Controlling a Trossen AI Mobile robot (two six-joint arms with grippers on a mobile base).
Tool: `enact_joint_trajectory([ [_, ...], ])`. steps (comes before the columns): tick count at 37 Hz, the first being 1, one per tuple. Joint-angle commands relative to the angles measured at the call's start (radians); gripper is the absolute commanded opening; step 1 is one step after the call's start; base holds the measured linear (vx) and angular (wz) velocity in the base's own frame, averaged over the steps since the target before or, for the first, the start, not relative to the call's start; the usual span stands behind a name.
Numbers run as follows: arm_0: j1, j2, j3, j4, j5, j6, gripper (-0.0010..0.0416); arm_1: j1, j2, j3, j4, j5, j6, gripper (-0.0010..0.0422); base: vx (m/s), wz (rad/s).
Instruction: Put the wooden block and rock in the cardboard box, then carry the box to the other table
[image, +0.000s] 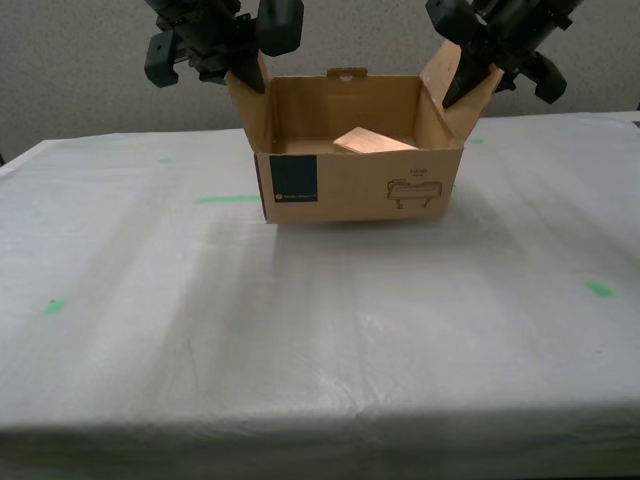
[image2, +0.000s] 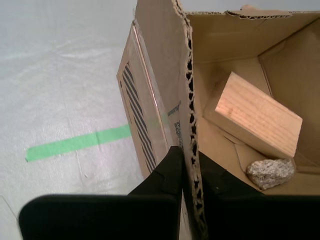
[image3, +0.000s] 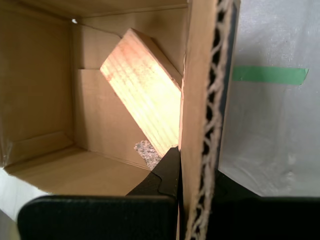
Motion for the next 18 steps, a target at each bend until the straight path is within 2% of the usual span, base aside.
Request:
enact_joint_trajectory([
  [1, 0.002, 0.016, 0.039, 0.010, -0.009, 0.023, -0.0001, 0.007, 0.001, 0.000, 0.007, 0.000, 0.039, -0.0001, 0.000, 0.000],
  [4, 0.003, 0.016, 0.064, 0.011, -0.009, 0.049, 0.0000, 0.019, 0.001, 0.000, 0.010, -0.034, 0.077, -0.0001, 0.000, 0.000],
  [6, 0.003, 0.016, 0.078, 0.014, -0.009, 0.056, -0.0001, 0.033, 0.001, 0.000, 0.010, -0.035, 0.076, -0.0001, 0.000, 0.000],
  [14, 0.003, 0.019, 0.099, 0.030, -0.005, 0.064, -0.0001, 0.105, 0.016, 0.003, 0.021, 0.025, 0.074, -0.0002, 0.000, 0.000],
  [18, 0.003, 0.050, 0.106, 0.007, -0.006, 0.066, -0.0001, 0.114, 0.051, 0.006, 0.029, 0.047, 0.062, -0.0002, 0.000, 0.000],
])
